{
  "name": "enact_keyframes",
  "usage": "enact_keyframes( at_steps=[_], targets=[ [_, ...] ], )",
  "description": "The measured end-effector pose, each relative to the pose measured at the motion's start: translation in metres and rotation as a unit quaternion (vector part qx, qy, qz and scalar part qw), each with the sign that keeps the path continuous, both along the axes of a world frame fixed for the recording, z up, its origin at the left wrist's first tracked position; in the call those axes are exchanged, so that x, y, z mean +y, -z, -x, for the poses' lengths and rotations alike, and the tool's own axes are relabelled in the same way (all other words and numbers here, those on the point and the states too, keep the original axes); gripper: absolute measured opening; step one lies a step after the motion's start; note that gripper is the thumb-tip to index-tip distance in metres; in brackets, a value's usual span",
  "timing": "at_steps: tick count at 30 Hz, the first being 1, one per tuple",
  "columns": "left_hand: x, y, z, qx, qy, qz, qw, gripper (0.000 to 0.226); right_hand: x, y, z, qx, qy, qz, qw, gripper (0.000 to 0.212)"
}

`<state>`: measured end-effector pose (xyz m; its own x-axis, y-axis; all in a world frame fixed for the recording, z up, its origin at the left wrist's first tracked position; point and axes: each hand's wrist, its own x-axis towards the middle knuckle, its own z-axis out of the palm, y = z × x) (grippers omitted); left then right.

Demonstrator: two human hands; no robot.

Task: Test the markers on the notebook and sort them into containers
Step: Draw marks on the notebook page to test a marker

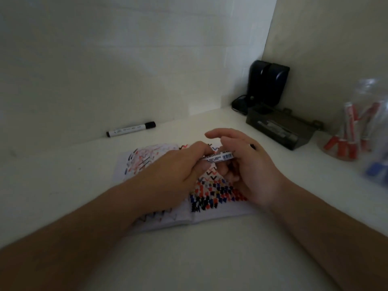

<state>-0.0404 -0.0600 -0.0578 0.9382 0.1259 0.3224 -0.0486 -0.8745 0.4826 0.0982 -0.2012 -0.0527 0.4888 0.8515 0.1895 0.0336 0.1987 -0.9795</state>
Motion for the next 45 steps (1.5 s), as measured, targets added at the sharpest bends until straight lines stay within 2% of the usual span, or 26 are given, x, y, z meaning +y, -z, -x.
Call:
enact_keyframes(
  at_steps=[5, 9, 11, 15, 17, 20, 23, 26, 28, 35, 45],
  targets=[
    [0.002, 0.003, 0.000, 0.021, 0.013, 0.012, 1.000, 0.036, 0.002, 0.005, 0.005, 0.000, -0.026, -0.002, 1.000, 0.035],
    [0.002, -0.001, 0.002, 0.024, 0.012, 0.032, 0.999, 0.030, 0.001, 0.007, 0.005, 0.001, -0.030, 0.007, 1.000, 0.036],
    [0.000, -0.002, 0.000, 0.044, 0.020, 0.043, 0.998, 0.032, 0.001, 0.004, 0.002, 0.007, -0.038, 0.017, 0.999, 0.026],
    [0.005, -0.003, 0.002, 0.095, -0.011, 0.095, 0.991, 0.026, -0.019, -0.023, -0.027, 0.081, -0.056, 0.027, 0.995, 0.021],
    [0.009, -0.002, 0.003, 0.115, -0.006, 0.035, 0.993, 0.012, -0.035, -0.035, -0.037, 0.062, -0.096, 0.063, 0.991, 0.017],
    [0.009, 0.000, 0.003, 0.130, 0.010, -0.042, 0.991, 0.018, -0.047, -0.027, -0.028, -0.020, -0.128, 0.144, 0.981, 0.019],
    [0.005, 0.001, 0.003, 0.144, 0.025, -0.084, 0.986, 0.036, -0.047, -0.007, -0.009, -0.105, -0.075, 0.147, 0.981, 0.015],
    [0.005, 0.000, 0.005, 0.152, 0.038, -0.098, 0.983, 0.053, -0.045, 0.003, -0.001, -0.098, -0.005, 0.133, 0.986, 0.018],
    [0.005, -0.001, 0.004, 0.162, 0.041, -0.104, 0.980, 0.060, -0.045, 0.004, 0.003, -0.136, 0.022, 0.156, 0.978, 0.024],
    [0.002, -0.004, 0.003, 0.176, 0.034, -0.114, 0.977, 0.067, -0.041, 0.006, 0.011, -0.137, 0.067, 0.190, 0.970, 0.025],
    [0.002, -0.003, 0.004, 0.166, 0.041, -0.110, 0.979, 0.058, -0.040, 0.006, 0.014, -0.183, 0.083, 0.202, 0.958, 0.027]
  ],
)
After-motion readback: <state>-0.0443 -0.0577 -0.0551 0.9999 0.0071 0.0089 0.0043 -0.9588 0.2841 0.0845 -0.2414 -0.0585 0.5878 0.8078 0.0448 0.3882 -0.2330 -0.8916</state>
